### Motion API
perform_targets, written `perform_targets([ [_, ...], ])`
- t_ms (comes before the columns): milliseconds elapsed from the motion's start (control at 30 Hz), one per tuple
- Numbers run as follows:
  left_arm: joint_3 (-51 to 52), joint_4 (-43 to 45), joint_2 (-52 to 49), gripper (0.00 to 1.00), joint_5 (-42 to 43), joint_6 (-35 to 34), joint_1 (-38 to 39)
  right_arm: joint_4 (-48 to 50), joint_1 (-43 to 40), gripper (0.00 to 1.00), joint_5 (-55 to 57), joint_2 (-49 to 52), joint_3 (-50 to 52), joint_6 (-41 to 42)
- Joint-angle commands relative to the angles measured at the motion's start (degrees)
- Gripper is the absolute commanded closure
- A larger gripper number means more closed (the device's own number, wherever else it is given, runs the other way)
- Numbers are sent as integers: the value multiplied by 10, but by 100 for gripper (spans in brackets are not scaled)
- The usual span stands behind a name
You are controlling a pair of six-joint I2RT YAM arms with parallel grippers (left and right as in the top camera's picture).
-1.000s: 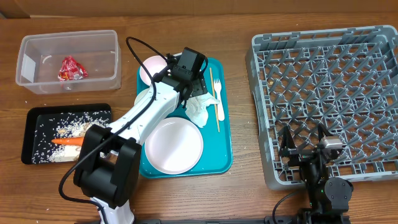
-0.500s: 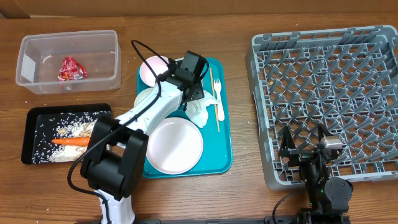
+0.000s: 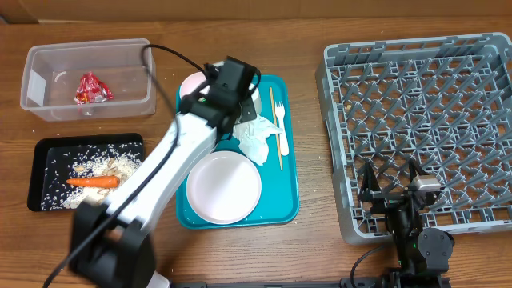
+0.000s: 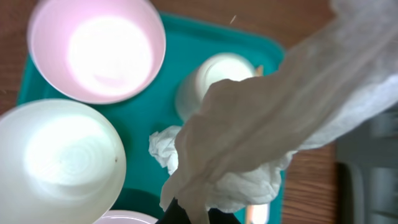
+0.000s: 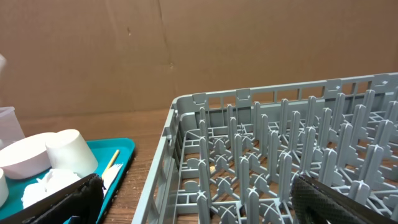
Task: Sort waste into correct bins and load items into the dishwasher rack
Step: 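Carry the tissue left and drop it into the clear bin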
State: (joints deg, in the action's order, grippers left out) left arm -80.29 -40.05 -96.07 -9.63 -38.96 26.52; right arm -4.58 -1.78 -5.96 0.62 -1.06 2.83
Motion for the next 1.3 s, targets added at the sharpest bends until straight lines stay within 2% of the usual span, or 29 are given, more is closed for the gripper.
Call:
perform_targets([
  [0, -5, -2, 87, 96, -12, 4, -16, 2, -1, 0, 3, -4, 6, 1],
  [133, -5, 5, 134, 96, -122, -4, -66, 2, -1, 0, 3, -4, 6, 1],
  [200, -5, 32, 131, 96, -151, -4, -108, 2, -1, 0, 3, -4, 6, 1],
  [333, -5, 105, 90, 96, -151, -4, -206, 2, -1, 0, 3, -4, 6, 1],
  [367, -5, 122, 76, 93, -152, -4, -223, 2, -1, 0, 3, -4, 6, 1],
  [400, -5, 149, 54, 85, -152, 3, -242, 2, -1, 0, 3, -4, 6, 1],
  [467, -5, 193, 9, 75, -147, 28, -281, 2, -1, 0, 3, -4, 6, 1],
  [533, -5, 214, -27, 72, -132, 67, -315, 2, -1, 0, 3, -4, 6, 1],
  [567, -5, 215, -45, 66, -127, 80, -334, 2, -1, 0, 3, -4, 6, 1],
  [633, -5, 214, -67, 18, -123, 83, -358, 2, -1, 0, 3, -4, 6, 1],
  [667, -5, 214, -70, 1, -113, 94, -366, 2, -1, 0, 3, -4, 6, 1],
  [767, -5, 204, -61, 0, -82, 94, -377, 2, -1, 0, 3, -4, 6, 1],
  [867, -5, 184, -27, 0, -6, 94, -377, 2, -1, 0, 3, -4, 6, 1],
  [1000, -5, 150, 47, 0, 203, 131, -359, 2, -1, 0, 3, -4, 6, 1],
  [1133, -5, 91, 131, 0, 165, 141, -268, 2, -1, 0, 3, -4, 6, 1],
  [1200, -5, 34, 164, 0, 164, 180, -192, 2, -1, 0, 3, -4, 6, 1],
  [1267, -4, -43, 164, 0, 136, 185, -97, 2, -1, 0, 3, -4, 6, 1],
])
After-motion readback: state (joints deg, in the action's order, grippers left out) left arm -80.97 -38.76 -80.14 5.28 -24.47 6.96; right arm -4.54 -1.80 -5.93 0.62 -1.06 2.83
